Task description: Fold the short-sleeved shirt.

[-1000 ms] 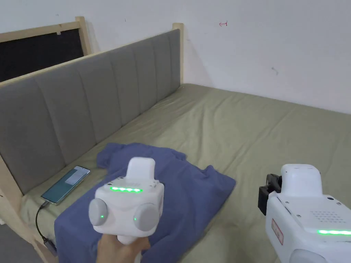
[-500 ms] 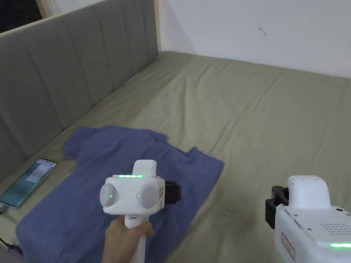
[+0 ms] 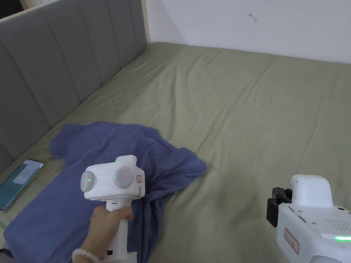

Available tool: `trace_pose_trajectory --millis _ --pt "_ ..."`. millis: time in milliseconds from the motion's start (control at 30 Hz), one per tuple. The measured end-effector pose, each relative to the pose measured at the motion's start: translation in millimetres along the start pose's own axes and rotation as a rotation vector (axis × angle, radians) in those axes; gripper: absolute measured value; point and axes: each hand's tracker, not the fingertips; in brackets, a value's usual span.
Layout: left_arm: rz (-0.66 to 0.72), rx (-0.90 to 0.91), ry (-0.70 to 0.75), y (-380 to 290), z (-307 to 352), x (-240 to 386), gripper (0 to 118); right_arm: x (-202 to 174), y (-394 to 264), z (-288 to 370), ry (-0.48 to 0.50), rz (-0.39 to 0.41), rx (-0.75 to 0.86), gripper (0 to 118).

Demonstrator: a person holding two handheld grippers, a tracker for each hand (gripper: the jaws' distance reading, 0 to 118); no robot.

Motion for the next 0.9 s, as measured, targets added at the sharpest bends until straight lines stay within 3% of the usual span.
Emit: trace_pose_trajectory --millis 100,333,433,533,667,900 --pt "0.063 -0.016 -0.042 7 9 -5 3 6 -1 8 -0.017 0.003 0.002 0" --pt "-0.031 0.064 -0.063 38 60 40 3 43 5 37 -0.056 -0.099 0.052 0" --pt "-0.058 0.103 -0.145 42 77 72 3 62 8 57 -0.098 -0.128 0.093 0" --pt "-0.100 0.121 -0.274 39 96 127 3 85 9 79 -0.146 -0.177 0.126 0" --pt "-0.286 0.132 -0.390 24 122 224 3 117 6 117 -0.213 -0.253 0.184 0" --pt "-0.458 0.091 -0.753 -33 178 367 3 168 -6 188 -0.468 -0.240 0.255 0"
